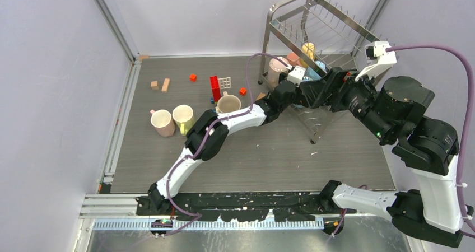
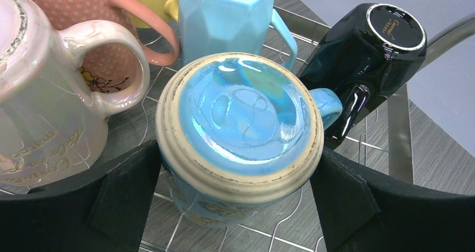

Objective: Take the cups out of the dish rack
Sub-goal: Unload the cup from the dish rack.

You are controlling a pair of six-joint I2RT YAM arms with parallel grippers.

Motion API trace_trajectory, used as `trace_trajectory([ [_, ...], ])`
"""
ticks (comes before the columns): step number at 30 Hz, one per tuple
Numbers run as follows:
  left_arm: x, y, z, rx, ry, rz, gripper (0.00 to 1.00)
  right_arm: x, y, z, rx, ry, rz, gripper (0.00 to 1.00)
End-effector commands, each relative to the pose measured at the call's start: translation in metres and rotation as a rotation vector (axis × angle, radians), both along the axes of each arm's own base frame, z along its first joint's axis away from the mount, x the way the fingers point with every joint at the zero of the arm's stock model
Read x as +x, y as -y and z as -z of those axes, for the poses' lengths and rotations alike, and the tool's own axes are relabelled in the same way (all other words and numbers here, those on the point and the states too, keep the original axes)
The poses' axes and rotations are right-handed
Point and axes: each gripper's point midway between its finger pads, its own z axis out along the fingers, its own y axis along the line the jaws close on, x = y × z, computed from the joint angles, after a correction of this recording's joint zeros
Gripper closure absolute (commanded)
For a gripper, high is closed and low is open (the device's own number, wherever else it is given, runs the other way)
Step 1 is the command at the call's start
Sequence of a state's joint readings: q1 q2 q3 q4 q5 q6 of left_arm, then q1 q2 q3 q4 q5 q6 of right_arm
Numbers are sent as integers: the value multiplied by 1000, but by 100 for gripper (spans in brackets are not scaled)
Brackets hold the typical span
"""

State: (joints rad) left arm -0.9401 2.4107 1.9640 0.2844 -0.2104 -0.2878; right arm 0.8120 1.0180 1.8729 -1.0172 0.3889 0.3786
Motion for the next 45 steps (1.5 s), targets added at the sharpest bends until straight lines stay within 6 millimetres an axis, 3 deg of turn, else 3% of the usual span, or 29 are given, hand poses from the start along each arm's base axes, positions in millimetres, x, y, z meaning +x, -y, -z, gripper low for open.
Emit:
trace_trajectory([
  [1,10,1,-6,-24,35,-43,0,1,1,-11,20,42,5,0],
  [13,17,3,7,-1,52,-56,1,1,1,-11,17,41,1,0],
  [16,17,5,1,-15,65,-51,10,0,1,-12,19,45,2,0],
  [22,13,0,-40,-74,125,-43,57,0,0,-13,23,45,-2,0],
  [26,9,-1,-68,-106,149,-28,75,1,-2,-12,26,43,-9,0],
  [37,-5,-9,-142,-231,213,3,93,1,-3,-11,32,41,-8,0],
  [45,-13,-12,-176,-284,243,29,99,1,-2,-11,35,42,-2,0],
])
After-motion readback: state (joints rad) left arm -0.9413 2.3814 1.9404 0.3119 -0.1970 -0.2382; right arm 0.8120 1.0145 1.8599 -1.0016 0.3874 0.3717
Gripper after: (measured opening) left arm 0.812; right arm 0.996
